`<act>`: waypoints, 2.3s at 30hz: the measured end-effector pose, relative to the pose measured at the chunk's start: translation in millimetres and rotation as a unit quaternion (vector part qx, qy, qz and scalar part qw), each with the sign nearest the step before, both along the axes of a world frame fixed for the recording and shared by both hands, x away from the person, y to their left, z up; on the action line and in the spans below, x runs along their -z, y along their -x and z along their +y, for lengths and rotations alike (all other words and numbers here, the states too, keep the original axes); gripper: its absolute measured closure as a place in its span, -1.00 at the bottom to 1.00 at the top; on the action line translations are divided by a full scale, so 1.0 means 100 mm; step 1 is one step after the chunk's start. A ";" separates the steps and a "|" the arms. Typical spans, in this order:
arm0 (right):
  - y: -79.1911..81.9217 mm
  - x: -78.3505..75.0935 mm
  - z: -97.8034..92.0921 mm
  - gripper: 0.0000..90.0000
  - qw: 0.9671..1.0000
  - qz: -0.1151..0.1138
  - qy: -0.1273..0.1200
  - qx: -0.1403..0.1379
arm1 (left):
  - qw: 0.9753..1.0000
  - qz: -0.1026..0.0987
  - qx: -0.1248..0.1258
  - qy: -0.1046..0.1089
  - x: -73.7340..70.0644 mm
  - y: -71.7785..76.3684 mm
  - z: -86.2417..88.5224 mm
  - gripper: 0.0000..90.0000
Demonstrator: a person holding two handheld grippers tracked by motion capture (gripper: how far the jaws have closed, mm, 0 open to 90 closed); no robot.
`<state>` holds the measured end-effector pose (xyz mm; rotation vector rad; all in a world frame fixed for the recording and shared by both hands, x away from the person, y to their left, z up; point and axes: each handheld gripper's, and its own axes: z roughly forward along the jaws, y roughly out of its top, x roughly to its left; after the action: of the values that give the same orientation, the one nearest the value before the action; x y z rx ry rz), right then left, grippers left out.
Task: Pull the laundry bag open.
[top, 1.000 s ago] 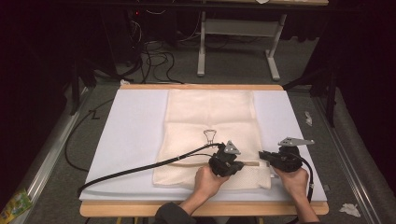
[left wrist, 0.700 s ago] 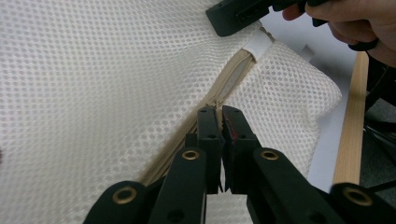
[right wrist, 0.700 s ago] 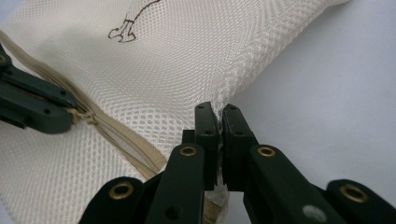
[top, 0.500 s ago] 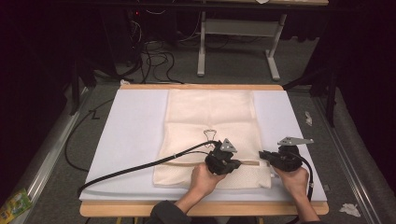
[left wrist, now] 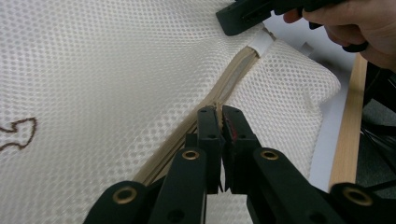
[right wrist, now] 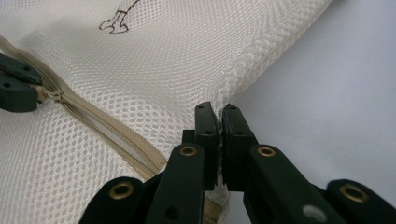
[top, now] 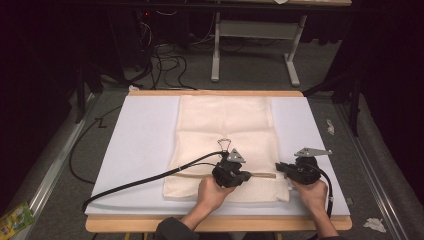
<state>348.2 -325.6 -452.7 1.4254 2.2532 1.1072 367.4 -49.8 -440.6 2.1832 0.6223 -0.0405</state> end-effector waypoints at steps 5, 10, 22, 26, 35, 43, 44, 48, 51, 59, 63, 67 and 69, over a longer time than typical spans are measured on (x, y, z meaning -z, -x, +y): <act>-0.01 0.02 -0.02 0.95 1.000 0.001 -0.001 -0.002 | 1.000 0.004 -0.007 0.009 0.00 0.00 0.07 0.93; 0.01 0.03 -0.02 0.95 1.000 -0.001 -0.006 0.002 | 1.000 0.005 -0.008 0.013 0.02 0.01 0.07 0.93; 0.01 0.08 -0.01 0.95 1.000 -0.003 -0.011 0.008 | 1.000 0.005 -0.009 0.014 0.00 0.00 0.21 0.93; 0.01 0.07 -0.01 0.95 1.000 -0.006 -0.007 0.005 | 1.000 0.007 -0.011 0.024 0.00 -0.01 0.24 0.93; 0.02 0.06 0.01 0.95 1.000 -0.007 -0.010 0.003 | 1.000 0.004 -0.007 0.026 -0.03 0.01 0.28 0.93; 0.00 0.02 -0.02 0.95 1.000 -0.005 -0.006 0.000 | 0.999 0.018 -0.008 0.042 -0.03 -0.05 0.35 0.93; 0.00 0.02 -0.02 0.95 1.000 -0.005 -0.006 0.000 | 0.999 0.018 -0.008 0.042 -0.03 -0.05 0.35 0.93; 0.00 -0.02 0.00 0.95 1.000 -0.011 0.004 -0.003 | 0.999 0.007 -0.013 0.045 -0.07 -0.04 0.38 0.93; -0.01 -0.01 -0.01 0.95 1.000 -0.009 -0.002 -0.001 | 0.999 0.011 -0.016 0.044 -0.08 -0.04 0.40 0.93; -0.03 0.00 -0.01 0.95 1.000 -0.009 -0.002 -0.005 | 0.999 0.012 -0.025 0.044 -0.10 -0.03 0.54 0.93; -0.02 0.00 0.01 0.95 1.000 -0.007 0.002 -0.007 | 0.999 0.010 -0.024 0.045 -0.12 -0.03 0.55 0.93; -0.05 -0.01 0.01 0.95 1.000 -0.007 0.004 -0.008 | 0.999 0.012 -0.022 0.047 -0.13 -0.06 0.56 0.93; -0.04 -0.02 0.02 0.95 1.000 -0.012 0.006 -0.010 | 0.998 0.015 -0.024 0.051 -0.13 -0.05 0.58 0.93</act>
<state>352.4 -323.1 -451.2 1.3796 2.2594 1.1094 372.6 8.0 -428.0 2.0713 0.6748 -0.0770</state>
